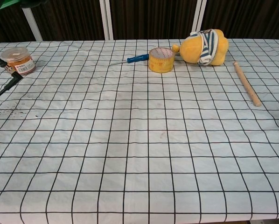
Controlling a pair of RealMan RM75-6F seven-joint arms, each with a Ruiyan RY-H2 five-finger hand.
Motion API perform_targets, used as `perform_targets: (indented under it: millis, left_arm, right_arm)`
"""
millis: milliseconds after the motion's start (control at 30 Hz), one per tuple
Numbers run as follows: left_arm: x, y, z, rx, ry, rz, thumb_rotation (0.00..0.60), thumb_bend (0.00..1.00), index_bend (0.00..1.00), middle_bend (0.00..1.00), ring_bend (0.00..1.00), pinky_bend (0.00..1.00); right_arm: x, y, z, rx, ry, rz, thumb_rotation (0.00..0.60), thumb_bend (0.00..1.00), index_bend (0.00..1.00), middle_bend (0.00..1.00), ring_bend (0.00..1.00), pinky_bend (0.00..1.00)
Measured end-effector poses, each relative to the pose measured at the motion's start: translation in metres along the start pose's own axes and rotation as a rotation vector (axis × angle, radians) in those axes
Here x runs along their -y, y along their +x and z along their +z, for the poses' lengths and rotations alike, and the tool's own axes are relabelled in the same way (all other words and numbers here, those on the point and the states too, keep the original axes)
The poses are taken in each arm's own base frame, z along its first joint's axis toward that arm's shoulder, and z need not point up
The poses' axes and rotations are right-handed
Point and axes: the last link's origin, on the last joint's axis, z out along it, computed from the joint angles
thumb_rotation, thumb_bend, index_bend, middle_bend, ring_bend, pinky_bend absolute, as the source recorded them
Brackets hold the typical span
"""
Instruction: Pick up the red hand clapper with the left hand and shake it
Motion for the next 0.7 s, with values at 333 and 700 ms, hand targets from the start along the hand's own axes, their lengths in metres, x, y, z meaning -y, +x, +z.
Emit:
perform_targets:
  millis: [333,700]
  left_arm:
    - [0.021,-0.017,-0.004,0.163,-0.085,0.089,0.600,0.54,0.71,0.84,0.75,0.97]
    - [0.063,-0.048,0.004,0.363,-0.015,0.384,0.600,0.54,0.70,0.83,0.73,0.96]
  right_arm:
    - [-0.001,0.000,0.001,0.003,-0.005,0.001,0.600,0.37,0.27,0.18,0.18,0.20]
    - [-0.002,0.000,0.001,0.004,-0.013,0.001,0.600,0.37,0.27,0.18,0.18,0.20]
